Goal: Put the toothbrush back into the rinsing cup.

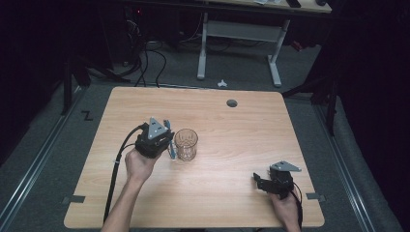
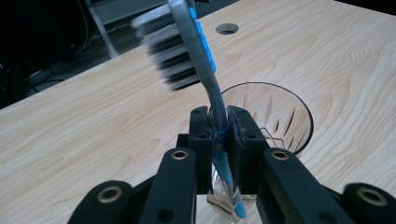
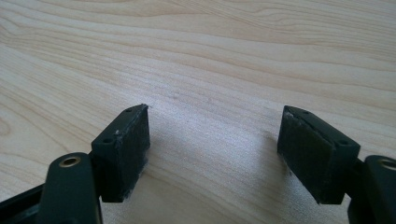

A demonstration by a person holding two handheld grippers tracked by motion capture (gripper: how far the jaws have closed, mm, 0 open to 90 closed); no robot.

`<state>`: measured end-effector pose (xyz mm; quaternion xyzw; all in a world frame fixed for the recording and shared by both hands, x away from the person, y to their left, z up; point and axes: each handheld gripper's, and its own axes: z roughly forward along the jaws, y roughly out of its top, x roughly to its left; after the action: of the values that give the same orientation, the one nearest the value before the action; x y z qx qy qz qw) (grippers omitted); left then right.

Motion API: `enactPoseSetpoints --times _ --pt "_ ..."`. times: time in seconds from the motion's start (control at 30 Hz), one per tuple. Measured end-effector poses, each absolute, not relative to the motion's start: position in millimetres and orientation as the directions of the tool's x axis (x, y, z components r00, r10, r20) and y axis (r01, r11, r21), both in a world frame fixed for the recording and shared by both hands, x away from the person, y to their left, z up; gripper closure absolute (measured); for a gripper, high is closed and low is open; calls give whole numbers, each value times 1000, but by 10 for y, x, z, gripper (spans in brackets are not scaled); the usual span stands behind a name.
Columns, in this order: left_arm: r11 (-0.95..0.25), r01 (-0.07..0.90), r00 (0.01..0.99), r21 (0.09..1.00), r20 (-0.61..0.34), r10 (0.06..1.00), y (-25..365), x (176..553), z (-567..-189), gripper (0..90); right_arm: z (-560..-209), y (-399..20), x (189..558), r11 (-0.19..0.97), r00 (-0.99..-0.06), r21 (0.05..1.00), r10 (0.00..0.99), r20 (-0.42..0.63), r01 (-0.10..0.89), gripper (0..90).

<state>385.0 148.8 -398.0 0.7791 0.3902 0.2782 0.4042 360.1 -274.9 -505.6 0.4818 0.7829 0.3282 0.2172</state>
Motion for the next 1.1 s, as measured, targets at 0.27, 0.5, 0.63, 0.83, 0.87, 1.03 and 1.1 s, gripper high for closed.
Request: enactPoseSetpoints --times 0.27,0.5,0.63,0.83,0.87,1.03,1.1 --pt "-364 365 531 857 129 837 1496 3820 -4013 808 -5056 -2748 3601 320 -441 723 897 -23 612 255" --pt "-362 361 518 860 138 844 1498 3803 -4071 808 -5056 -2748 3601 320 -441 723 897 -24 612 254" --pt "-365 349 516 863 148 844 1483 3783 -4087 808 -5056 -2749 3601 321 -442 723 897 -24 612 255" --pt "-371 351 518 860 152 842 1482 3782 -4104 807 -5056 -2748 3601 321 -441 723 897 -24 612 255" --pt "-370 353 518 859 150 842 1482 3782 -4109 807 -5056 -2748 3601 321 -441 723 897 -24 612 255" --pt "-362 373 521 854 130 844 1494 3791 -4149 805 -5056 -2748 3601 321 -442 723 897 -24 612 255" --pt "-352 380 521 855 116 846 1502 3795 -4164 804 -5056 -2748 3601 321 -441 723 897 -24 612 255"
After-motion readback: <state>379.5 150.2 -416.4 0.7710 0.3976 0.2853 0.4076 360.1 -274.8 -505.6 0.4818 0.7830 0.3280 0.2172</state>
